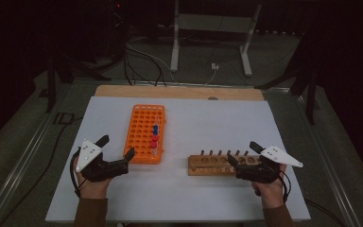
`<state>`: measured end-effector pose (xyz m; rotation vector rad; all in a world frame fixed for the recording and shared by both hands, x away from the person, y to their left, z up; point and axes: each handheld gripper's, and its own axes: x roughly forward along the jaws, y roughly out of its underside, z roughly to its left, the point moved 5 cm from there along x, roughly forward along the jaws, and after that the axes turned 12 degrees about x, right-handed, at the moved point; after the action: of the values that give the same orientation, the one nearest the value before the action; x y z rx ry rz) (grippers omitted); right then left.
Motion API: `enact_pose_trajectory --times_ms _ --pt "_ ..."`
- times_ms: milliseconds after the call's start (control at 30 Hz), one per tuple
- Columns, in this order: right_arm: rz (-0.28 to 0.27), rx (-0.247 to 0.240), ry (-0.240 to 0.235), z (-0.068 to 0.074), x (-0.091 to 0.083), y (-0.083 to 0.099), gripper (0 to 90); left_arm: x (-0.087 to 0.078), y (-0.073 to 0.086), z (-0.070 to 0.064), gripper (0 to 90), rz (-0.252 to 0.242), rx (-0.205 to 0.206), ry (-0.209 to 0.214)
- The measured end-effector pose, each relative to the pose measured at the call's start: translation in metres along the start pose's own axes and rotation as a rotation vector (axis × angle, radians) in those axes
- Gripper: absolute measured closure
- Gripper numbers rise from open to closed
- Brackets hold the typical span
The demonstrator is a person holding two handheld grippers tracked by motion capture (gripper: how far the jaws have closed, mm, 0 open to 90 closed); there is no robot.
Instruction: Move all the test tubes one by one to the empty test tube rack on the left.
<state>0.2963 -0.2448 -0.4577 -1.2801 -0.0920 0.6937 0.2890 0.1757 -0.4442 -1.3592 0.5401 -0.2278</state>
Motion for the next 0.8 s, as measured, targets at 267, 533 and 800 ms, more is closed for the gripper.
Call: enact_pose_trajectory --times_ms 267,533,800 --pt "-0.016 0.015 0.027 -0.012 -0.005 -0.001 0.0 -0.01 0.007 0.016 0.5 0.0 -0.008 -0.054" --pt "-0.013 0.019 0.057 -0.021 -0.006 0.001 0.0 -0.01 0.014 0.026 0.5 0.006 -0.04 -0.074" --pt "-0.006 0.031 0.081 -0.028 -0.006 0.002 0.0 -0.007 0.018 0.024 0.5 0.015 -0.055 -0.066"
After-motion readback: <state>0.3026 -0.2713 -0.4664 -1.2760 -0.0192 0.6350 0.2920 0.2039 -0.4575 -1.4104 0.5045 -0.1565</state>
